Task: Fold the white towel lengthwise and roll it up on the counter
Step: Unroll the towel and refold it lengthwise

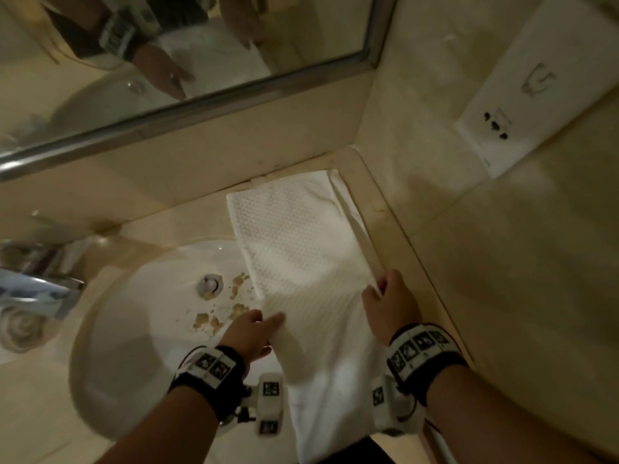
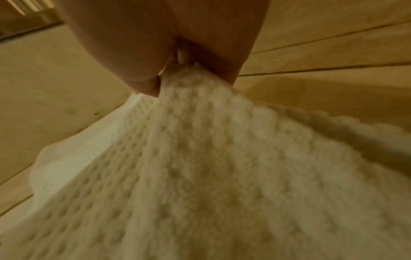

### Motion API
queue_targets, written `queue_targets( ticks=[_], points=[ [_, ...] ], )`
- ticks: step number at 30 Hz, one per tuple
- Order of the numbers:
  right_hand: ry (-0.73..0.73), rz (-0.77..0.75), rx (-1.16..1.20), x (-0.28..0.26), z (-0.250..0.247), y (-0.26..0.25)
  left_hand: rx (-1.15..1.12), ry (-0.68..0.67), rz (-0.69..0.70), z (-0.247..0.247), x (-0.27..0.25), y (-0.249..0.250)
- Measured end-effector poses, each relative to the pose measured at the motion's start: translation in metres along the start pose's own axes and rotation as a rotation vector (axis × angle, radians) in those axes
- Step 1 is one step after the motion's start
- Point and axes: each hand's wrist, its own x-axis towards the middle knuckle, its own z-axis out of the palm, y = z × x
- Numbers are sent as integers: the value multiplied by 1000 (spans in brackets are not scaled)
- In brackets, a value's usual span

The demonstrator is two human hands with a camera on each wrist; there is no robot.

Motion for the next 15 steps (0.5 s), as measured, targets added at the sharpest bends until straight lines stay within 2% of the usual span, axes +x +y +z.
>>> queue_targets(
  ticks=[2,6,10,13,15],
  points=[
    [29,58,-2,0,-2,7,54,-5,16,0,-1,0],
    [-59,170,-33,12,1,9,89,-15,34,2,1,1],
    [-165,130,-7,30,5,-7,-53,-81,-26,0,9,4],
    [-13,19,7,33,5,-16,-131,-90,-49,0,14,7],
    [70,24,7,32,2,-14,-130,-94,-38,2,18,8]
  ],
)
